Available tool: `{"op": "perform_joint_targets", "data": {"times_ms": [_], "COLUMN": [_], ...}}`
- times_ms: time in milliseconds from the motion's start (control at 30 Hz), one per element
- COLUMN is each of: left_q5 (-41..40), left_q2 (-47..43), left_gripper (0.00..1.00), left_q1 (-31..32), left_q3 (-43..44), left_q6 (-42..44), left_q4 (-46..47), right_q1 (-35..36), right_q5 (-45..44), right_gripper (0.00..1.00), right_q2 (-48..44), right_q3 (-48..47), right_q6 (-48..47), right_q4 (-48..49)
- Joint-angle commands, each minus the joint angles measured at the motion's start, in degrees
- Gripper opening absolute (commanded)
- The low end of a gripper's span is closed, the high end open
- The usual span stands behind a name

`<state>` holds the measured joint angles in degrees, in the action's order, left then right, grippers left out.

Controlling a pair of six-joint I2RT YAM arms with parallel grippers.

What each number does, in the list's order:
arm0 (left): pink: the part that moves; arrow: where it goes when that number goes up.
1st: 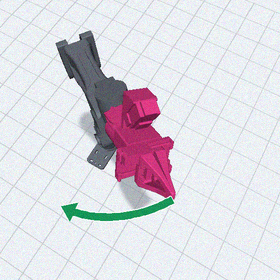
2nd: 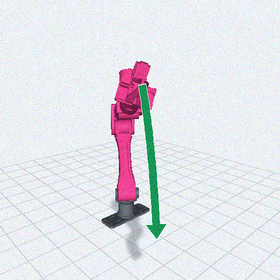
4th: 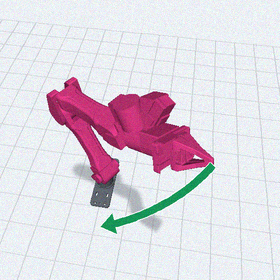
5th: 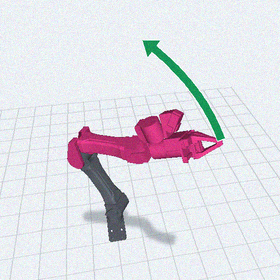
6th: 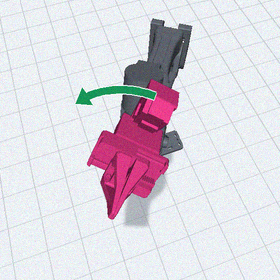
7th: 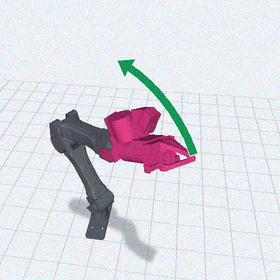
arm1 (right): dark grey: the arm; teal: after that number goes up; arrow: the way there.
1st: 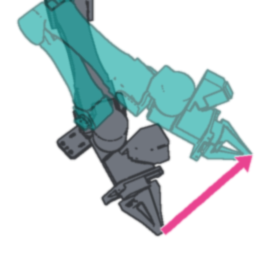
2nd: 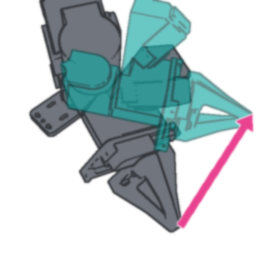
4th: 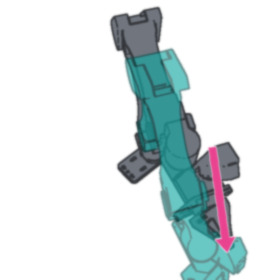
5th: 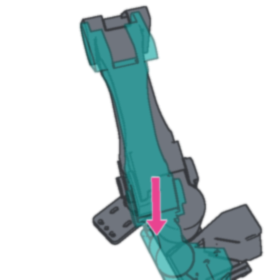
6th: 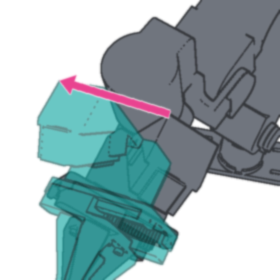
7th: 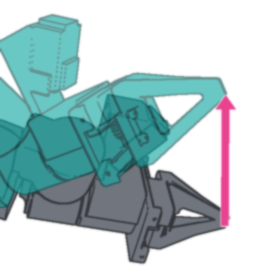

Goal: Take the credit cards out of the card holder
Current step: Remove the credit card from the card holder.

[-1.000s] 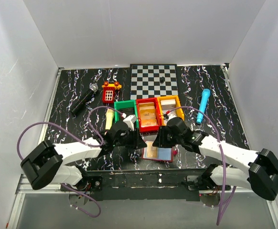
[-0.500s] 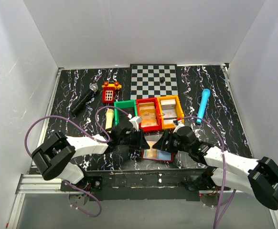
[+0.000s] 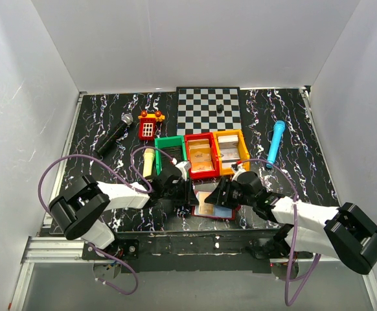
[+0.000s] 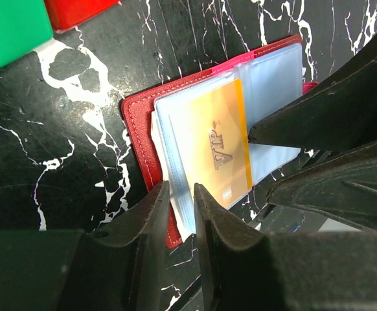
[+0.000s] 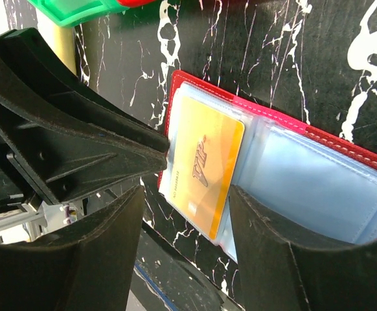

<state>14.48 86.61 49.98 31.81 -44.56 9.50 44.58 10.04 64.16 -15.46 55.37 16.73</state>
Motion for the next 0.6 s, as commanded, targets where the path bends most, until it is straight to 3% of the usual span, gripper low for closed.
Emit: {"op": "perform_joint_targets", "data": {"times_ms": [0, 567], "left_q5": [-1.03, -1.3], "left_q2": [-0.12, -1.44], "left_gripper": [0.22, 0.2], "left_q1": [-0.32, -0.32], "left_q3": [-0.26, 0.09], "left_q6": [0.17, 0.08], "left_q4": [0.35, 0.61], "right_q1": [-0.1, -0.37], "right_q5": [0.59, 0.5], "right_gripper": [0.62, 0.61], "right_q2": [0.79, 2.37], "right_q3": [0.17, 0.43], "right_q6": [0.17, 0.44], "right_q4": [3.22, 3.83]}}
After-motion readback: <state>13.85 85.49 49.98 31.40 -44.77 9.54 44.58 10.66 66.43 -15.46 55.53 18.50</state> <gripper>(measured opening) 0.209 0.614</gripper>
